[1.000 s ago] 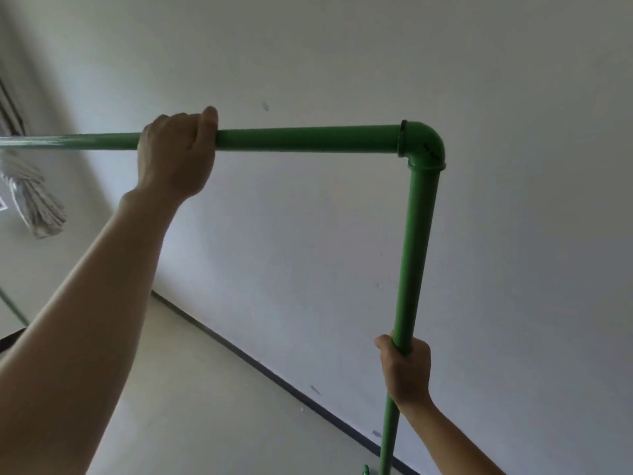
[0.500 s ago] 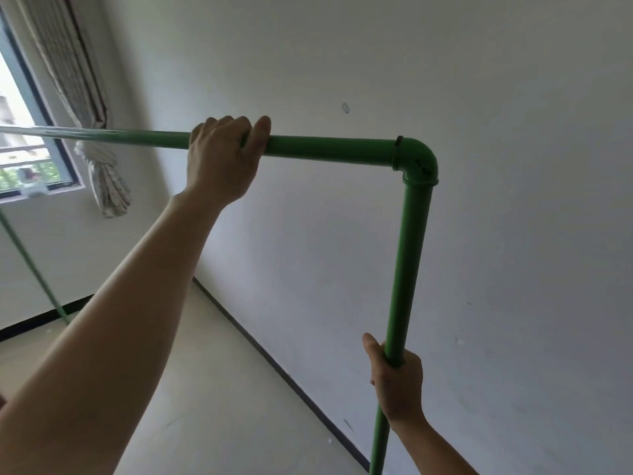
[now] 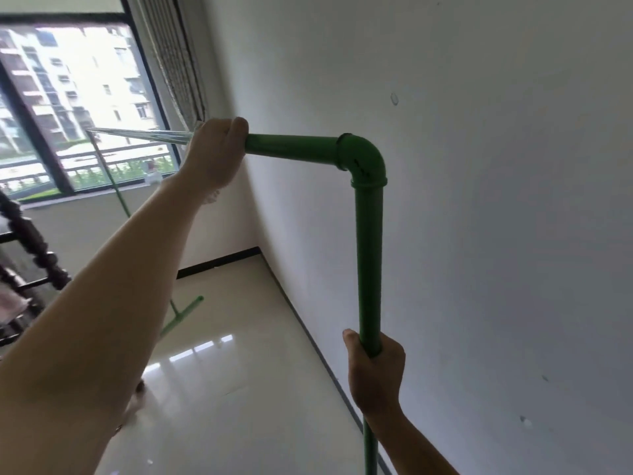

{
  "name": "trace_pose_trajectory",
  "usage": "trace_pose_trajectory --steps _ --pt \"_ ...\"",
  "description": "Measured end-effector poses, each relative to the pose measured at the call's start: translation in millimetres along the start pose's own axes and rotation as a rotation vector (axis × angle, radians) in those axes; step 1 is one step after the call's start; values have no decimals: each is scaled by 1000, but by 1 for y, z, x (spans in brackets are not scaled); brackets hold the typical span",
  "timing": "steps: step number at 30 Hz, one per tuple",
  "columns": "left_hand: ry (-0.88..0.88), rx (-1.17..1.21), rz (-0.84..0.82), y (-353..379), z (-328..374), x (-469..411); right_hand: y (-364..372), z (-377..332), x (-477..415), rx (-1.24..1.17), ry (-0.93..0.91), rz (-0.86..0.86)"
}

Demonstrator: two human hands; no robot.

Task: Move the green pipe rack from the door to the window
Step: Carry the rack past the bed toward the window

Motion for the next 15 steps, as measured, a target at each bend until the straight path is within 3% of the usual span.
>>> trace_pose_trajectory --steps 2,5,11,15 --pt "85 -15 51 -4 -2 0 3 2 2 -32 7 -44" --pt "372 -128 141 -10 -20 1 15 3 6 -61 12 -108" --pt "530 -320 264 -34 -86 -22 64 -5 11 -58 -49 -204" --pt "564 -370 225 -55 -135 -32 113 -8 18 -70 -75 -252"
Point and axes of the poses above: each hand's wrist, its own x-axis away from the middle knuckle, its own y-axis out of the palm, z = x × y, the point moved 2 cm from there along -x, towards the middle knuckle, and after that the axes turned 13 degrees about z, right-handed, at the moved point
